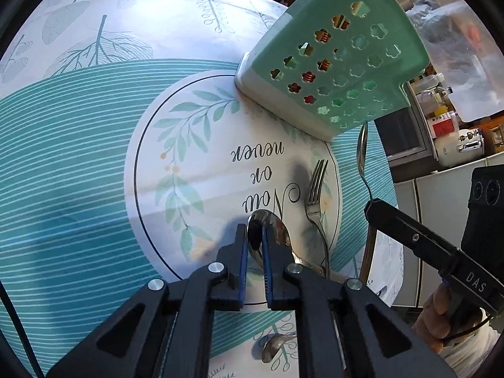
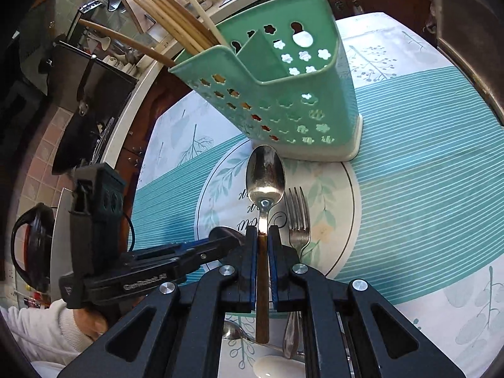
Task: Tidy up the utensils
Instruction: 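Grasp a metal spoon with the left tool while the right tool lifts the gold-handled spoon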
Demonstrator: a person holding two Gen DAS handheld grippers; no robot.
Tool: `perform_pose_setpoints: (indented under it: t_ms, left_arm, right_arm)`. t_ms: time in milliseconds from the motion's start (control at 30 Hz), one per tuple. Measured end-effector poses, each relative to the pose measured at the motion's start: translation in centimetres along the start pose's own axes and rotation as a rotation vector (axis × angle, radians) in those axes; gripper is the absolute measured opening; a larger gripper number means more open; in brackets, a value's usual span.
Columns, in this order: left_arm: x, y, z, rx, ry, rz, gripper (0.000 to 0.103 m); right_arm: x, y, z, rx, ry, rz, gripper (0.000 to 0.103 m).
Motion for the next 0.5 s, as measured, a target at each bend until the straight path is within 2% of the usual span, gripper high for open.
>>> perform_pose_setpoints:
  t_ms: [167, 267, 500]
  left_arm:
    - [-0.8, -0.4, -0.4, -0.005, 0.057, 0.024, 0.005]
    - [-1.2, -0.6, -1.8, -0.038, 0.079, 0.024, 0.004]
    - [-4.3, -0.3, -7.5, -0.195, 0.177, 0.141, 0.002]
  right_arm:
    - [-0.6, 0.1, -0.8, -0.005, 0.001, 0.016, 0.006]
    - [-1.0, 0.1, -1.5, -0.018, 0.000, 0.020, 0.006]
    - [0.1, 0.2, -4.7, -0.103, -0.025, -0.017, 0.006]
Point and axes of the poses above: each gripper's, at about its wrist camera, not at the fingertips, and z roughly the way its jaws point, x to its left, y to its top, the point moved 1 cm from there along z, roughly the way its jaws point, and after that the axes turned 1 degree about x, right-handed, at the moved point
